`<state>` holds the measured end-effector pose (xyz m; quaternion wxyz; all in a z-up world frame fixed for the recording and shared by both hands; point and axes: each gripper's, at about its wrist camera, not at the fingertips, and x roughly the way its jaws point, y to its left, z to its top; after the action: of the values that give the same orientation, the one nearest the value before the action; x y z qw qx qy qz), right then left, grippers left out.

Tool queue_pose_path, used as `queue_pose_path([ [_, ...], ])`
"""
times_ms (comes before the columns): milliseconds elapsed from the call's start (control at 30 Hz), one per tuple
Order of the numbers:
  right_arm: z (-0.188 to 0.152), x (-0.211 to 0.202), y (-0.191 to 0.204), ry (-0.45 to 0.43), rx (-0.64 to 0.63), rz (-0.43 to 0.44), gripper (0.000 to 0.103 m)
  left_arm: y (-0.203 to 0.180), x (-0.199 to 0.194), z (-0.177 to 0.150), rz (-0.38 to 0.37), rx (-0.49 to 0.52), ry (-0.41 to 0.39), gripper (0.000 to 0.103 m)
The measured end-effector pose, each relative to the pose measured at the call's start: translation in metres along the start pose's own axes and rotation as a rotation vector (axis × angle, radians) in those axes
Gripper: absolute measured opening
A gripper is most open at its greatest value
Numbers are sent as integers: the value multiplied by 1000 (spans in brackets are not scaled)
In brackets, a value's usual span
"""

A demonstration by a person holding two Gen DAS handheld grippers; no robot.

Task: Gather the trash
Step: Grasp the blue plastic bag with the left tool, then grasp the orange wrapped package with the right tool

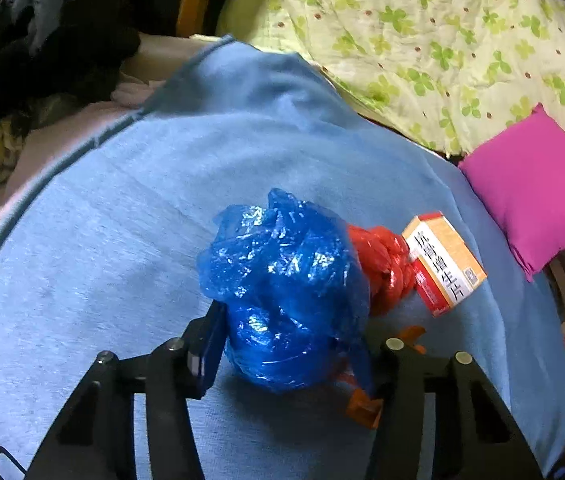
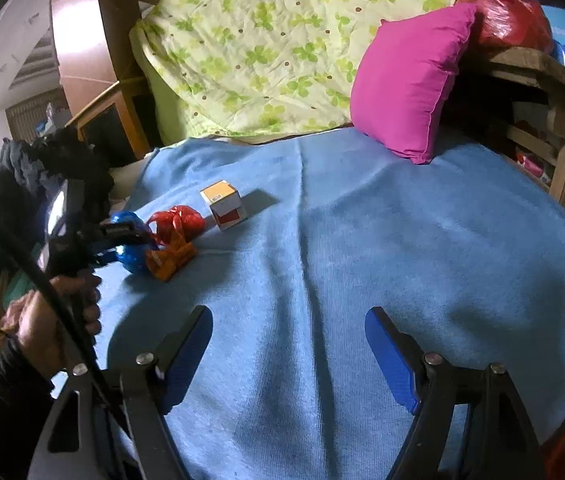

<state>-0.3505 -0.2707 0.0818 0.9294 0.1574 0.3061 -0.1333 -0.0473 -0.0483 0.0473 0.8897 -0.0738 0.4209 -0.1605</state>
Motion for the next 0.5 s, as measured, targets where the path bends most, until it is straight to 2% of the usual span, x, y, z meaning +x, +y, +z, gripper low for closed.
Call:
queue_pose_path([
  [200, 3, 9, 6, 46, -17, -30, 81, 21, -20, 8, 42, -61, -74, 53],
  [367, 10, 36, 32, 114, -41, 37, 81, 40, -26, 13, 65, -139, -99, 53],
  [500, 21, 66, 72, 147, -148, 101, 81, 49, -28, 17, 51, -172, -104, 53],
])
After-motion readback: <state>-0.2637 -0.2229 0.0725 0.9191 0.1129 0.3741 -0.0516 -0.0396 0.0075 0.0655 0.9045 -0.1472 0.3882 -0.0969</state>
